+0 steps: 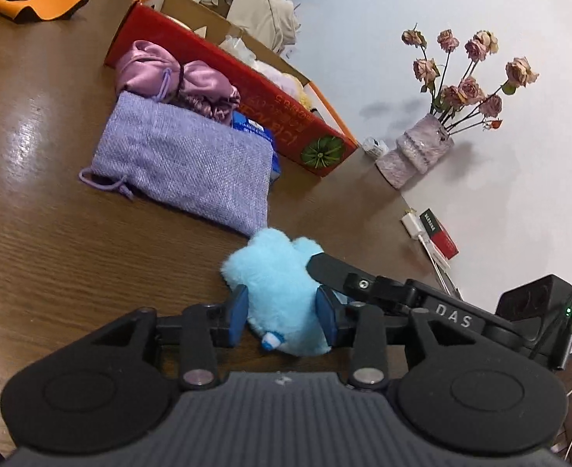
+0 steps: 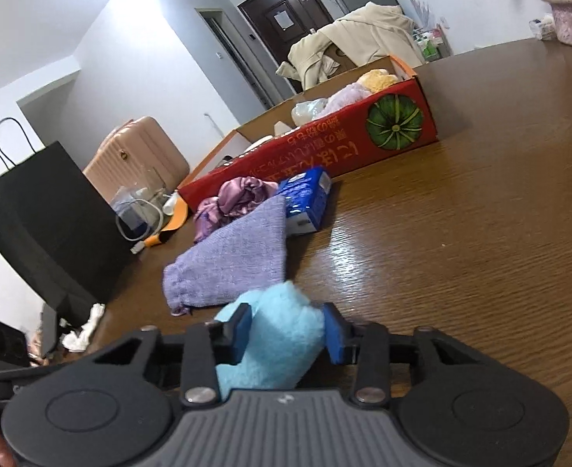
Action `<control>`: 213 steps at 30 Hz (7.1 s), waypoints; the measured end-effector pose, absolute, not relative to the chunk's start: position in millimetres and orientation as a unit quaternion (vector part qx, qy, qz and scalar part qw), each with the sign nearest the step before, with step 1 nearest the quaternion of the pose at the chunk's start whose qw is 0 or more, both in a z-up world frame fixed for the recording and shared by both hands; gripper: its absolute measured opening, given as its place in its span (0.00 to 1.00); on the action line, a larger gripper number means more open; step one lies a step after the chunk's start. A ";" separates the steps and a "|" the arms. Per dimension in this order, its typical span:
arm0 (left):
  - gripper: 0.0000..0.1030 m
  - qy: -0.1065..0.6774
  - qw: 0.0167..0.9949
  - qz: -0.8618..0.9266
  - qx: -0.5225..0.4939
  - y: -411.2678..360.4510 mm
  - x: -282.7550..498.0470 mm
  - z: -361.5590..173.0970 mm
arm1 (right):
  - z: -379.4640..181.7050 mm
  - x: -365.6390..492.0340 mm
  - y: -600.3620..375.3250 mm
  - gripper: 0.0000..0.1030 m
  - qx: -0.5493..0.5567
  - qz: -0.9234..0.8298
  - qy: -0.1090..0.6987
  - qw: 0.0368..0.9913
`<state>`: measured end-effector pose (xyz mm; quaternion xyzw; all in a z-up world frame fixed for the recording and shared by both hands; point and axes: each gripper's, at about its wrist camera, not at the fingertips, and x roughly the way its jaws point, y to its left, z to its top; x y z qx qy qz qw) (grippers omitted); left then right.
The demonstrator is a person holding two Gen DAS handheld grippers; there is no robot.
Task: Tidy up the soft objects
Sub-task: 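Carry the blue plush into the box and open both grippers, then move both grippers back toward the lavender bag, then grasp the lavender drawstring bag with both grippers, then lift the lavender bag and carry it toward the box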
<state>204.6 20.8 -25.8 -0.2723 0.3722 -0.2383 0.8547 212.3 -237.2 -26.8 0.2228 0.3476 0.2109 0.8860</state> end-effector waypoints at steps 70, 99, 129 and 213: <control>0.80 0.151 0.980 -0.132 -0.008 56.8 114.1 126.6 | 123.0 147.7 -226.6 0.65 0.013 0.202 0.183 0.962; 1.00 0.193 0.980 -0.043 -0.027 70.1 33.6 -1.1 | -1.9 49.6 -222.1 0.86 0.053 0.127 0.202 0.970; 0.93 0.311 0.945 -0.067 -0.070 65.6 217.3 -12.5 | -14.8 237.1 -171.9 0.72 0.088 0.178 0.298 0.934; 0.07 0.177 0.970 -0.167 -0.016 40.0 167.7 148.6 | 147.9 189.3 -186.1 0.06 0.063 0.261 0.191 0.944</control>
